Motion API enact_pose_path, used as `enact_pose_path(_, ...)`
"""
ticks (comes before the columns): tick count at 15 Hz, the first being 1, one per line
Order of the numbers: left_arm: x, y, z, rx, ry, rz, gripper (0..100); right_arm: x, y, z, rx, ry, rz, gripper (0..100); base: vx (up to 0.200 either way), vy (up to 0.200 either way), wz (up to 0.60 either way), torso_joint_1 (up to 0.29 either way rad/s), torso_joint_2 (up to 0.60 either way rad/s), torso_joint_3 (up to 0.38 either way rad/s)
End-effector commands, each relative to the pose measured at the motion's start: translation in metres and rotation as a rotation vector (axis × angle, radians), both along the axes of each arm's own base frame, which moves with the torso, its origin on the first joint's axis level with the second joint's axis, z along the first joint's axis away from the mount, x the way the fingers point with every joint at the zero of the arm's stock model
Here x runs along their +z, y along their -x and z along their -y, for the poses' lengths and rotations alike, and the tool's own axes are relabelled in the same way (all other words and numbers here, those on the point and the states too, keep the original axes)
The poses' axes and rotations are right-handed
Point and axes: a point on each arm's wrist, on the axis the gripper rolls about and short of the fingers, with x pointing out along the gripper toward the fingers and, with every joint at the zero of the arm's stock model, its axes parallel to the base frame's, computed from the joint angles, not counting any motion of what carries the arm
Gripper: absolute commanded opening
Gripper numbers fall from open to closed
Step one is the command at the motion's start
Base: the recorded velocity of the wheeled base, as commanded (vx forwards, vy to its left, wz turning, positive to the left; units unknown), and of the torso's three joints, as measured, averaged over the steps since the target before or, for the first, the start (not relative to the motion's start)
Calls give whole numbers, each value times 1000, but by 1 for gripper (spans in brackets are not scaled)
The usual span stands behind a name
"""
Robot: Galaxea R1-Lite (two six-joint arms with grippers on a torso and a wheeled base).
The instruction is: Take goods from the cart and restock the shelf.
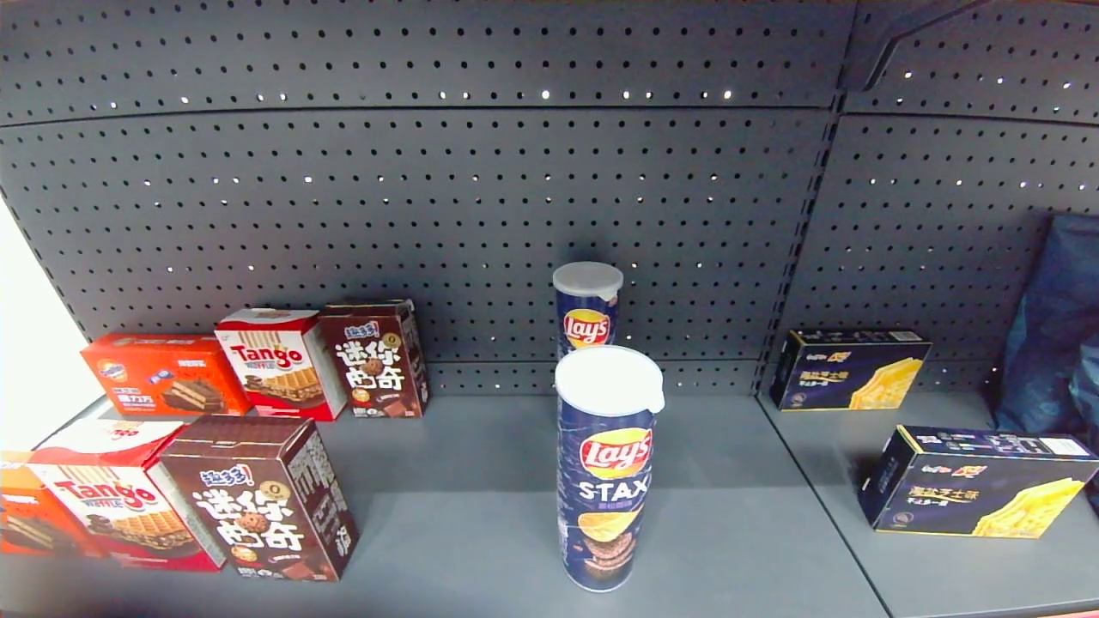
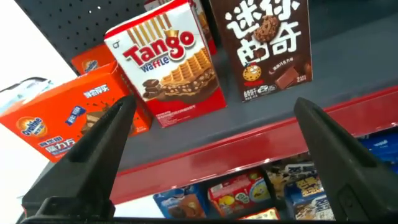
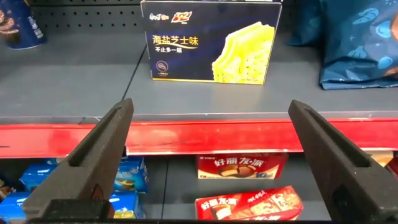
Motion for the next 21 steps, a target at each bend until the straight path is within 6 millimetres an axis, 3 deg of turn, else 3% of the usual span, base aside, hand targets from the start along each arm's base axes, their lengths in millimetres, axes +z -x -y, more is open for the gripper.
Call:
enact_pose_path(1,-1,-1,15,-28,11,-44,100,0,0,0,0,0,-1,100,0,0,0,0,0,0)
enact_pose_path(2,-1,0,20,-209,43,-58,100,0,0,0,0,0,-1,100,0,0,0,0,0,0)
enact_pose_path(6,-3,6,23,-76,57,20,100,0,0,0,0,0,-1,100,0,0,0,0,0,0)
enact_pose_path(14,-3,8,23,-94,72,31,100,0,0,0,0,0,-1,100,0,0,0,0,0,0)
enact_pose_path(17,-3,7,15,227,239,49,100,0,0,0,0,0,-1,100,0,0,0,0,0,0)
enact_pose_path(21,-3,8,14,293,299,59,100,0,0,0,0,0,-1,100,0,0,0,0,0,0)
